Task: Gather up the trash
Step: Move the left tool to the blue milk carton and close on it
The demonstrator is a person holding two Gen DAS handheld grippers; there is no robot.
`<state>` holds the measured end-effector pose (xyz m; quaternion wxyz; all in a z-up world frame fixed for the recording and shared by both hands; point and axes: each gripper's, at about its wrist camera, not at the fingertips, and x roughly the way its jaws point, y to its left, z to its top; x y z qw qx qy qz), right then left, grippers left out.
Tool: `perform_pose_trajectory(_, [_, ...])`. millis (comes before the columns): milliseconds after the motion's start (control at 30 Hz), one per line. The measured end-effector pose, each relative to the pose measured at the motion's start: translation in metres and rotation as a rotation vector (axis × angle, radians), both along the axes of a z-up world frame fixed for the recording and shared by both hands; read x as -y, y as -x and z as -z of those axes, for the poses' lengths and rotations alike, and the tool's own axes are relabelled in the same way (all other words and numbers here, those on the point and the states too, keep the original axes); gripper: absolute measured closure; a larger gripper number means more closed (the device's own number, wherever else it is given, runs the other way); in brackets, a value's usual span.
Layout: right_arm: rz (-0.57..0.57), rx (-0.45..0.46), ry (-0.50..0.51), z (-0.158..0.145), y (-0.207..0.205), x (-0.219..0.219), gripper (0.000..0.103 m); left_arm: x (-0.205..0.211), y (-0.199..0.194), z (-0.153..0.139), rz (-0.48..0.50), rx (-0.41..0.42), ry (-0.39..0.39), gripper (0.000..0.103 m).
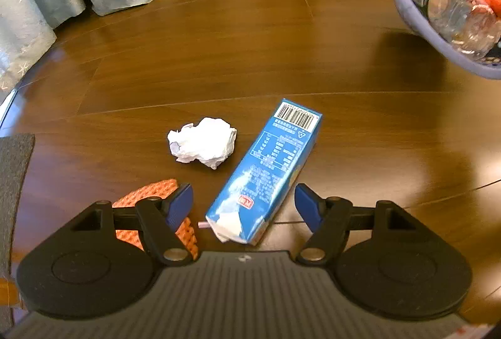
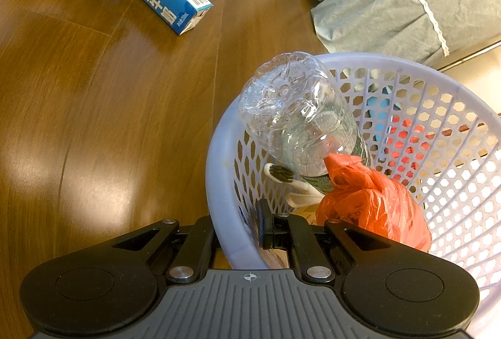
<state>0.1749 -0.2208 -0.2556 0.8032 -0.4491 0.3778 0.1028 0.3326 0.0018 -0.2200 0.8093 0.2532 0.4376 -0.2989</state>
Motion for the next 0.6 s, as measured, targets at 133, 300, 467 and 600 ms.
perform_pose_trajectory(133, [-0.001,-0.001,0.001,0.000,0.000,0.000,0.098,0.004,-0.007,0.010,0.003,-0.034,-0.008,0.036])
perform_pose_trajectory(300, [0.002,-0.001,0.000,0.001,0.000,-0.001,0.098,0.011,-0.003,0.017,0.040,-0.054,-0.031,0.050])
perform_pose_trajectory(467, [0.003,0.000,-0.003,0.001,0.000,0.000,0.098,0.013,0.011,0.018,0.079,-0.043,-0.060,0.063])
perform_pose_trajectory(600, [0.004,0.000,-0.004,0.000,0.000,0.001,0.098,0.010,0.025,0.015,0.098,-0.067,-0.044,0.068])
